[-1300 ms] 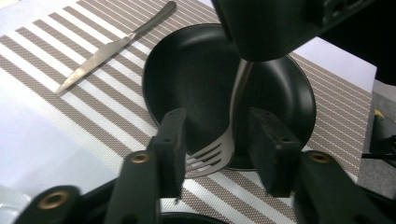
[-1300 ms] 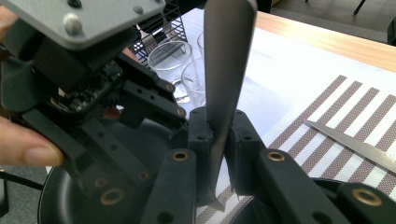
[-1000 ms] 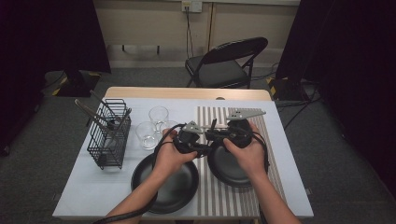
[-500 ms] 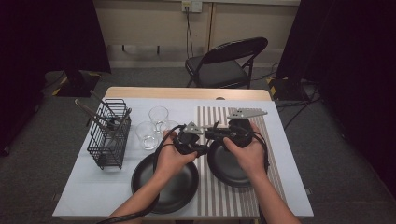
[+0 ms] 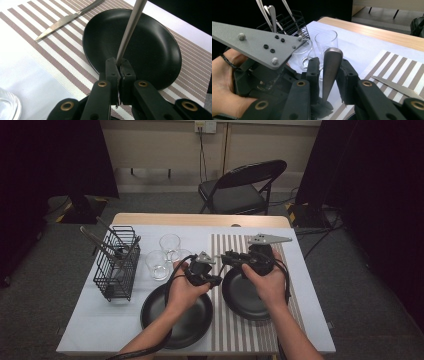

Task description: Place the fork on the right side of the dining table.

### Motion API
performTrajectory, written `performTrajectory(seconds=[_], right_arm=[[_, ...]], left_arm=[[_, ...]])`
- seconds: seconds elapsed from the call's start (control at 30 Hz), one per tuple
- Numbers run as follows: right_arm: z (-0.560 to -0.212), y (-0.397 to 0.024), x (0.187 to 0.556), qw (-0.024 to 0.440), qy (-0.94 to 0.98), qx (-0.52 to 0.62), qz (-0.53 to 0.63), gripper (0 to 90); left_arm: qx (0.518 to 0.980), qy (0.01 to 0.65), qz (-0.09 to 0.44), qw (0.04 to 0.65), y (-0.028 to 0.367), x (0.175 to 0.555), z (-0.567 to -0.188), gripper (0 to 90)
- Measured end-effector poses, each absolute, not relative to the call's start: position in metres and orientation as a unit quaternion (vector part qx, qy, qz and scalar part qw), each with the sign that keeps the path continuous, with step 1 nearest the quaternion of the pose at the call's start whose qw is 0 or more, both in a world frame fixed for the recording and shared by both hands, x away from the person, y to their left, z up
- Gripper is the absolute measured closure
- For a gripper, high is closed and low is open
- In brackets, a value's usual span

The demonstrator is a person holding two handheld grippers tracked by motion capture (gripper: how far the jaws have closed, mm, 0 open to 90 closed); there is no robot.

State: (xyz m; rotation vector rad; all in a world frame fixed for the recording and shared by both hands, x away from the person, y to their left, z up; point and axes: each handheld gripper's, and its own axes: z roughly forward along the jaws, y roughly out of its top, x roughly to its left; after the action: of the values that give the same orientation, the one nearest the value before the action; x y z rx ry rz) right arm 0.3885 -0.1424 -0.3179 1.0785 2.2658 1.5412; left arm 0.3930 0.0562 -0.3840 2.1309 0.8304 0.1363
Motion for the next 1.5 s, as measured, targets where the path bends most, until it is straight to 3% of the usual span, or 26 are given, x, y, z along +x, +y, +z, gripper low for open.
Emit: performTrajectory(seconds=[0.5, 0.57, 0.73, 0.83, 0.93, 1.0, 1.03, 1.17, 1.3, 1.33, 1.5], right_arm=[[-0.318, -0.143, 0.389, 0.099, 0.752, 0.377, 0.532, 72.6], [-0.319, -0.144, 0.39, 0.1, 0.75, 0.379, 0.533, 77.3], [-0.318, -0.145, 0.39, 0.097, 0.748, 0.378, 0.536, 78.5], [-0.318, -0.145, 0.389, 0.097, 0.751, 0.377, 0.534, 78.6], [-0.317, -0.146, 0.389, 0.093, 0.753, 0.371, 0.535, 78.7], [-0.315, -0.148, 0.388, 0.095, 0.752, 0.368, 0.538, 78.7], [-0.313, -0.149, 0.387, 0.101, 0.755, 0.363, 0.537, 78.7], [-0.311, -0.152, 0.385, 0.101, 0.756, 0.358, 0.538, 78.7], [-0.312, -0.156, 0.383, 0.102, 0.758, 0.355, 0.538, 78.8], [-0.313, -0.159, 0.381, 0.1, 0.758, 0.353, 0.539, 78.8], [-0.316, -0.165, 0.377, 0.095, 0.76, 0.351, 0.539, 78.8]], left_arm=[[0.845, 0.346, 0.084, 0.399, 0.054, 0.39, -0.384, 87.7], [0.845, 0.347, 0.084, 0.398, 0.053, 0.39, -0.384, 87.7], [0.845, 0.341, 0.081, 0.403, 0.052, 0.389, -0.384, 87.2], [0.838, 0.349, 0.081, 0.412, 0.052, 0.389, -0.383, 75.7], [0.843, 0.338, 0.081, 0.412, 0.053, 0.387, -0.38, 74.3], [0.843, 0.338, 0.08, 0.412, 0.055, 0.386, -0.379, 65.7], [0.841, 0.339, 0.081, 0.414, 0.056, 0.385, -0.379, 57.3], [0.843, 0.328, 0.081, 0.42, 0.063, 0.381, -0.377, 42.9], [0.843, 0.32, 0.079, 0.424, 0.072, 0.376, -0.377, 35.2], [0.843, 0.321, 0.073, 0.426, 0.078, 0.374, -0.376, 29.4], [0.844, 0.308, 0.064, 0.434, 0.09, 0.369, -0.375, 22.0]])
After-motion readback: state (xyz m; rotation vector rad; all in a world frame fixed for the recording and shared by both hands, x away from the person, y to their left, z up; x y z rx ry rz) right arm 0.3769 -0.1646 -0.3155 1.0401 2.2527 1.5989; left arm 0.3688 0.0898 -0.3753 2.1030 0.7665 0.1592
